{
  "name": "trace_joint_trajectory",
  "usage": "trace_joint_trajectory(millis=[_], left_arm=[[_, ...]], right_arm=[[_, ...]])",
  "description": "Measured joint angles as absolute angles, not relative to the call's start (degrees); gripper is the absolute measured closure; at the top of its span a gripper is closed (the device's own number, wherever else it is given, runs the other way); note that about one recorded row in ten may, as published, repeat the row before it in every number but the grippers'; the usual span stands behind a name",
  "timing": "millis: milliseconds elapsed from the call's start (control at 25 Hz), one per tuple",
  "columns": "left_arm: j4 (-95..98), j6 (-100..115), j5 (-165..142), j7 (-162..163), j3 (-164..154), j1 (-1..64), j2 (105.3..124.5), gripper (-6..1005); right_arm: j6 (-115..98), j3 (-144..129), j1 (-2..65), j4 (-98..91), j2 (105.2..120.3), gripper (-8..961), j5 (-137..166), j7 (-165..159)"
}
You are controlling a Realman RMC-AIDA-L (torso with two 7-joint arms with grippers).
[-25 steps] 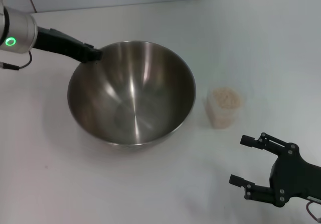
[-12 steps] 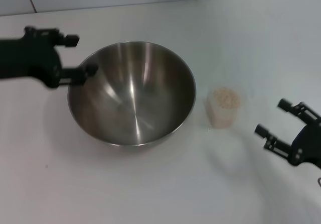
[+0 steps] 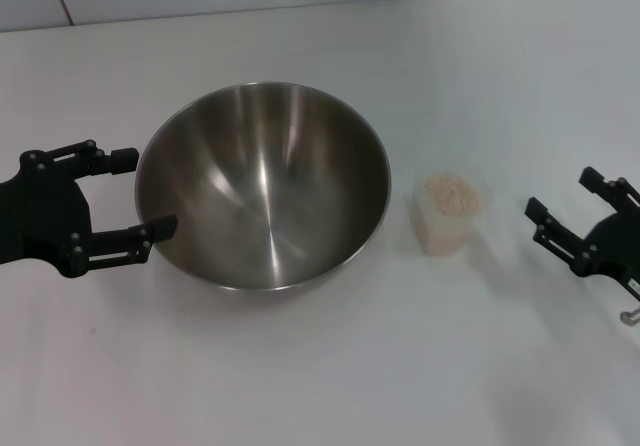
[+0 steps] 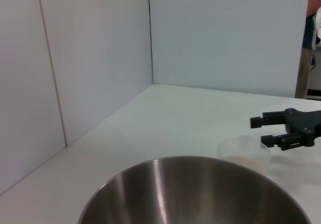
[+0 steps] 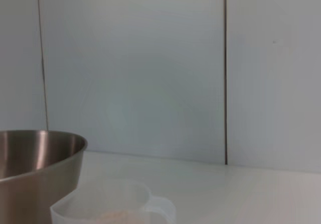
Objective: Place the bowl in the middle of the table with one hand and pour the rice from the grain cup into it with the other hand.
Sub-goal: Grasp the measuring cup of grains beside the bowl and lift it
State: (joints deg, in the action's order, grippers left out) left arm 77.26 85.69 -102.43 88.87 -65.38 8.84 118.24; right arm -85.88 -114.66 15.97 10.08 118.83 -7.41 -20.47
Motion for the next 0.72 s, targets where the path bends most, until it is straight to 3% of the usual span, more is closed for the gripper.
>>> trace_joint_trajectory(millis=[720], left_arm=[[73.96, 86.06, -101.24, 86.4, -64.68, 10.49, 118.2, 184]], right_arm=[[-77.08, -115.29, 18.3, 4.28, 118.89, 219, -5.1, -22.54]])
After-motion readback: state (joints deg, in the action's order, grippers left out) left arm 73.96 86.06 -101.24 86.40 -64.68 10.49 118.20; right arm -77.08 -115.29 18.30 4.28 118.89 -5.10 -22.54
